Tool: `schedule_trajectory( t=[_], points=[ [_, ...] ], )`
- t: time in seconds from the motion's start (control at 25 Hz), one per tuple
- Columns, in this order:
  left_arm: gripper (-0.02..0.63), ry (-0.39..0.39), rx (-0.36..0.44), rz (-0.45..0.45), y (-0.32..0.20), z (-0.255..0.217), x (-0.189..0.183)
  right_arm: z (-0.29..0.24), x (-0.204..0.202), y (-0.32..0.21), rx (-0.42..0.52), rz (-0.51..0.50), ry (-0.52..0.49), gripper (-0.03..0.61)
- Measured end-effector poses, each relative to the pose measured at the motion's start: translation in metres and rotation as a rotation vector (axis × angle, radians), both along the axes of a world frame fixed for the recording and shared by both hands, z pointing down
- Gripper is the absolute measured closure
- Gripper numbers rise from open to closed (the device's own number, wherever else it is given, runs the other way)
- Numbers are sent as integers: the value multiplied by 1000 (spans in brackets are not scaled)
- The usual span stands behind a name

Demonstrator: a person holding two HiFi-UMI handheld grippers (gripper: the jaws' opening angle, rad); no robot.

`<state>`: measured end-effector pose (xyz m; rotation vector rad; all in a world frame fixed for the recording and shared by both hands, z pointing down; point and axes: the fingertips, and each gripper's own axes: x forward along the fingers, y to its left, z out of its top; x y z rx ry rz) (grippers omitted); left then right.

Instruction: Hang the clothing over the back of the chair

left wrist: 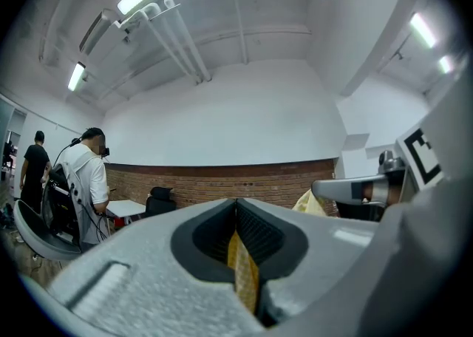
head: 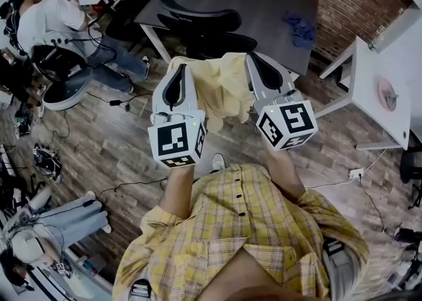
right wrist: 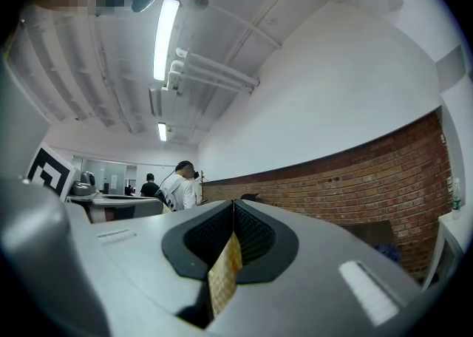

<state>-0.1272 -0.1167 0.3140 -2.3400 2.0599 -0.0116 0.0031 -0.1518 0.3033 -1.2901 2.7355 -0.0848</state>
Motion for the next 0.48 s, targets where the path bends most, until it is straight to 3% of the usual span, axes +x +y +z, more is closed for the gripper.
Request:
schedule_trajectory(
  t=[0.48],
  points=[
    [607, -6, -16, 100, -71, 2, -38, 3, -34, -58, -14, 98, 12, 568]
  ],
)
